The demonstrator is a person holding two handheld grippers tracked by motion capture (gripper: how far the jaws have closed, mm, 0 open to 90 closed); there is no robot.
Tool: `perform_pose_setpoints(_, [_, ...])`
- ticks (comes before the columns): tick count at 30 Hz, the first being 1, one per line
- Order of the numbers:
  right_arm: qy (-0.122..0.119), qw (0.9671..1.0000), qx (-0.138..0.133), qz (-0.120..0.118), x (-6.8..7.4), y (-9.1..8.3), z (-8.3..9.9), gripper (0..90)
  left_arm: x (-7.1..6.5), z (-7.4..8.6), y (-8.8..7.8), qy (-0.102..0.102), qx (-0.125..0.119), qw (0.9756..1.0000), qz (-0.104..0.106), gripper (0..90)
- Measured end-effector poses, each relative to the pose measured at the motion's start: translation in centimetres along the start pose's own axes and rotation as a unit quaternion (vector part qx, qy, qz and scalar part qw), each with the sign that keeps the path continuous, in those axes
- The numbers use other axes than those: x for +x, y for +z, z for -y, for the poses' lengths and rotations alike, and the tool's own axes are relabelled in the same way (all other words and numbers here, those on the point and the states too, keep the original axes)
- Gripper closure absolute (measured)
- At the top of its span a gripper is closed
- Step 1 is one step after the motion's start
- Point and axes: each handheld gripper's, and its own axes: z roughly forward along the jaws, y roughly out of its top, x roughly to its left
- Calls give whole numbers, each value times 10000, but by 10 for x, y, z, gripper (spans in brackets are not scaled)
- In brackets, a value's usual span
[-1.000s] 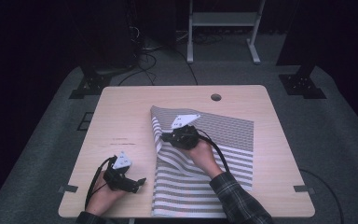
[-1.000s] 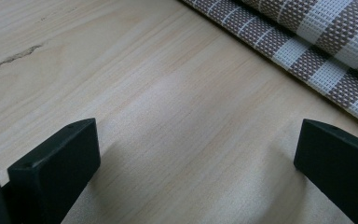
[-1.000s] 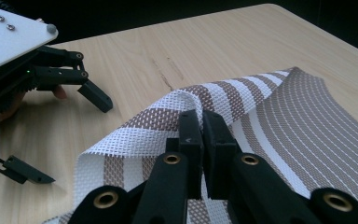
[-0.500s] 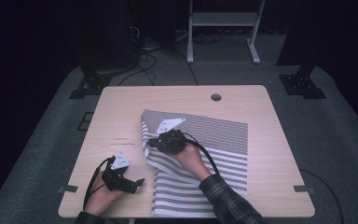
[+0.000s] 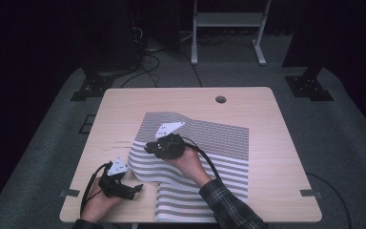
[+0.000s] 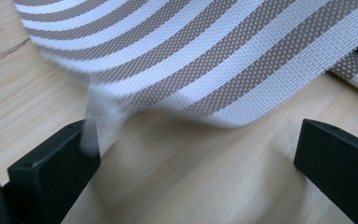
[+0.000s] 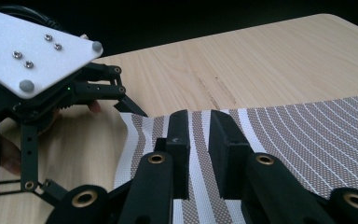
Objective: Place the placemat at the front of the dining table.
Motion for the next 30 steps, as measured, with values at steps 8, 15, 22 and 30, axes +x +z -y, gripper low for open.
perform_pose_setpoints(8, [53, 9999, -61, 75, -5, -16, 5, 683, 2, 2, -3, -33, 17, 10000, -38, 0])
perform_pose_setpoints(15, [101, 9996, -49, 278, -10, -44, 15, 645, 2, 2, -3, -38, 12, 10000, -52, 0])
perform_pose_setpoints(22, [155, 9984, -48, 542, -17, -85, 37, 770, 2, 2, -2, -43, 8, 10000, -56, 0])
perform_pose_setpoints(30, [352, 9955, -44, 874, -23, -133, 71, 880, 2, 2, -2, -47, 5, 10000, -53, 0])
